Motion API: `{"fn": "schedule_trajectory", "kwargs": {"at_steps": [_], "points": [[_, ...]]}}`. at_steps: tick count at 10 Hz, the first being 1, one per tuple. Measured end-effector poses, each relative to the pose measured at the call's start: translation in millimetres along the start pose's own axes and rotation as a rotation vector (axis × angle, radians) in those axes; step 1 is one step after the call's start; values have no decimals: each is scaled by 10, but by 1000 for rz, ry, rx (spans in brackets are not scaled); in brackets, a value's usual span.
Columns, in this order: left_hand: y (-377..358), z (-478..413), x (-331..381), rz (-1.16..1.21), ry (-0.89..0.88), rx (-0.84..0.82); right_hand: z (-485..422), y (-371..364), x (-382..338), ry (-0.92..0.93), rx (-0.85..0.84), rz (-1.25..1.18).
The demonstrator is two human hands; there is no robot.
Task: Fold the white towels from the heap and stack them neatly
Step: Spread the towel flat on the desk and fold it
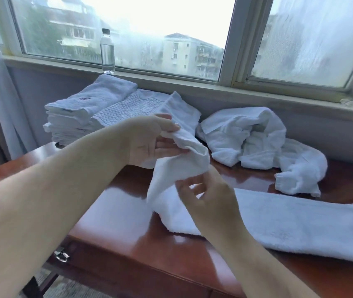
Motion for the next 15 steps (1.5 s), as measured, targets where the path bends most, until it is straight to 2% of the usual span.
{"fn": "schedule_trajectory", "kwargs": {"at_steps": [1, 2, 3, 4, 5, 6, 7, 8, 9, 10, 11, 12, 13, 15], "points": [[-356, -127, 12, -36, 1, -90, -61, 426, 57, -12, 136, -111], [-675, -303, 20, -71, 57, -207, -77, 622, 249, -113, 125, -189], [-1033, -370, 3, -114, 100, -420, -107, 923, 603, -228, 262, -297], [-1321, -422, -57, -186, 66, -569, -108, 1154, 947, -384, 310, -449], [-1555, -435, -137, -268, -12, -622, -86, 1307, 1169, -446, 321, -497], [-1697, -503, -177, -222, -109, -554, -56, 1529, 1354, -482, 409, -486], [-1667, -632, -272, -469, -376, -259, 6, 1855, 1600, -519, 521, -476], [-1883, -602, -828, -1094, -521, -272, 144, 2220, 1914, -595, 560, -312], [-2139, -503, -1355, -1404, -623, -408, 300, 2293, 2226, -781, 306, -185], [-2237, -491, -1421, -1456, -733, -384, 310, 2318, 2288, -918, 127, -247], [-2225, -476, -1406, -1446, -748, -388, 162, 2389, 2374, -1003, 89, -104], [-2207, -444, -1385, -1441, -738, -389, -10, 2359, 2327, -955, 34, 233], [-2210, -430, -1306, -1409, -695, -396, -157, 2394, 2263, -802, 68, 272], [-2535, -253, -999, -1288, -784, -413, -92, 3016, 2031, -684, 347, 40]]}}
Point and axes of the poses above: each hand's wrist, its own z-axis away from the middle knuckle, its own y-axis out of the back of the hand, x = y × z, the point moved 9 cm from there along -z, towards the middle knuckle, and after that the axes turned 6 degrees about x, right-handed, at the moved point
